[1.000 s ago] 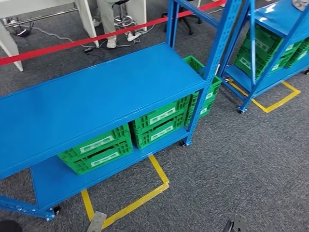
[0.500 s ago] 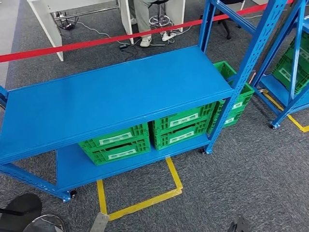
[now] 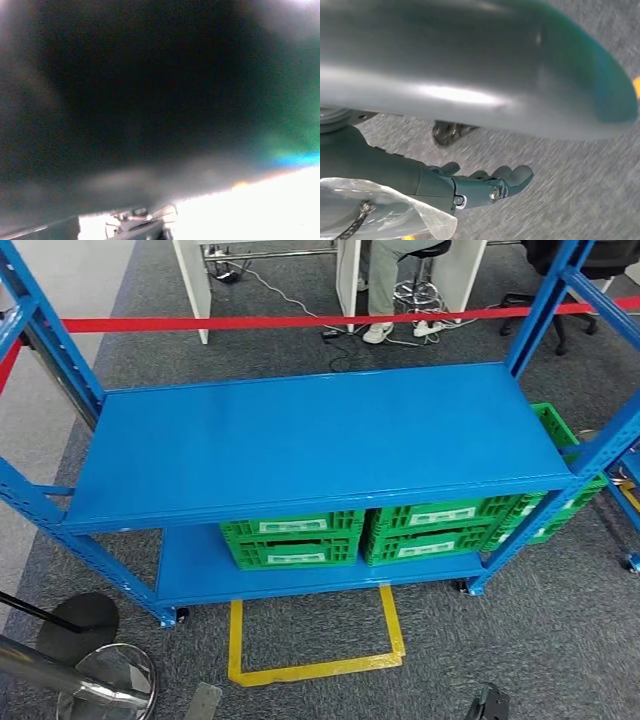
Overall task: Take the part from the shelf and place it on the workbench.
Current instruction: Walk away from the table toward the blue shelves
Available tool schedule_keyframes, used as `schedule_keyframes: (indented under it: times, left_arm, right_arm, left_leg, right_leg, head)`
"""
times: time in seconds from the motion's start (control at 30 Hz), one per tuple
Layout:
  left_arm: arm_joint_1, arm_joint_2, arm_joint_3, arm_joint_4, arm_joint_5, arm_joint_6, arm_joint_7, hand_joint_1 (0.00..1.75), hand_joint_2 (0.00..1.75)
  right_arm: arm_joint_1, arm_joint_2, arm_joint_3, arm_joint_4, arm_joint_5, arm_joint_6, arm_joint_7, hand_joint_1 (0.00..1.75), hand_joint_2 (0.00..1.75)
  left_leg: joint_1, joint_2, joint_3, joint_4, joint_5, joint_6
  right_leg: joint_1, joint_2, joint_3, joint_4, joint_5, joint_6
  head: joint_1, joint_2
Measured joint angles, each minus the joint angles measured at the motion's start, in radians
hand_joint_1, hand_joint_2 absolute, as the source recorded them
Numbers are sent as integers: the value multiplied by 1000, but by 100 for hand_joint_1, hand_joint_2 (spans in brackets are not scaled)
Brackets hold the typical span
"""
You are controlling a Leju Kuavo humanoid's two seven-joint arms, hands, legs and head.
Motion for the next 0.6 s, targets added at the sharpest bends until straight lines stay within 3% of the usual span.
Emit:
schedule_keyframes:
  times: [0.03, 0.07, 0.1, 0.13, 0.17, 0.2, 0.27, 0.33, 0.53, 0.6]
  left_arm:
    - [-2, -1, 0, 0, 1, 0, 0, 0, 0]
    - [-4, -2, 0, 0, 2, 0, 0, 0, 0]
    - [-4, -2, 0, 0, 3, 0, 0, 0, 0]
    - [-3, -3, 0, 0, 4, 0, 1, 0, 0]
    - [-1, -3, 0, 0, 5, 0, 1, 0, 0]
    - [0, -3, 0, 0, 6, 0, 2, 0, 0]
    - [1, -4, 0, 0, 8, -1, 1, 0, 0]
    - [2, -4, 0, 0, 9, -2, 0, 0, 0]
    - [2, -3, 0, 0, 12, -1, -1, 0, 0]
    - [1, -2, 0, 0, 13, 0, -1, 0, 87]
  right_arm:
    - [1, 0, 2, 0, -2, 0, 0, 0, 0]
    - [3, -1, 4, 0, -4, -1, 0, 0, 0]
    - [5, -1, 6, 0, -6, -2, 1, 0, 0]
    - [8, -1, 7, 0, -8, -2, 1, 0, 0]
    - [9, -1, 9, 0, -10, -3, 1, 0, 0]
    - [10, -2, 10, 0, -13, -4, 1, 0, 0]
    - [9, -2, 14, 0, -19, -8, 0, 0, 0]
    - [6, -2, 19, 1, -26, -12, -3, 0, 0]
    - [7, -1, 34, 1, -43, -23, -13, 0, 0]
    - [6, -1, 37, 1, -43, -24, -14, 0, 0]
  left_leg:
    - [1, -13, 2, -1, -1, 3]
    - [2, -28, 4, -1, -3, 5]
    - [3, -44, 7, -1, -6, 6]
    - [4, -59, 11, 0, -10, 4]
    - [6, -75, 18, 0, -14, 1]
    - [8, -89, 25, 1, -20, -3]
    - [10, -110, 36, 7, -33, -14]
    - [8, -121, 35, 14, -40, -21]
    - [6, -117, 37, 6, -36, -9]
    - [7, -116, 41, -1, -39, -3]
  right_leg:
    - [-2, 32, -38, 68, -24, 4]
    - [-3, 47, -85, 142, -46, 7]
    - [-5, 52, -127, 200, -55, 10]
    - [-6, 53, -155, 222, -43, 13]
    - [-7, 55, -161, 202, -8, 14]
    - [-10, 59, -149, 147, 42, 16]
    - [-15, 81, -105, 20, 120, 18]
    - [-19, 98, -80, -37, 134, 9]
    - [-15, 103, -75, -47, 128, -10]
    - [-13, 103, -74, -47, 126, -15]
  head:
    - [3, 0]
    - [4, 0]
    - [5, 0]
    - [5, 0]
    - [5, 0]
    - [5, 0]
    - [9, 0]
    - [14, 0]
    - [10, 0]
    - [10, 0]
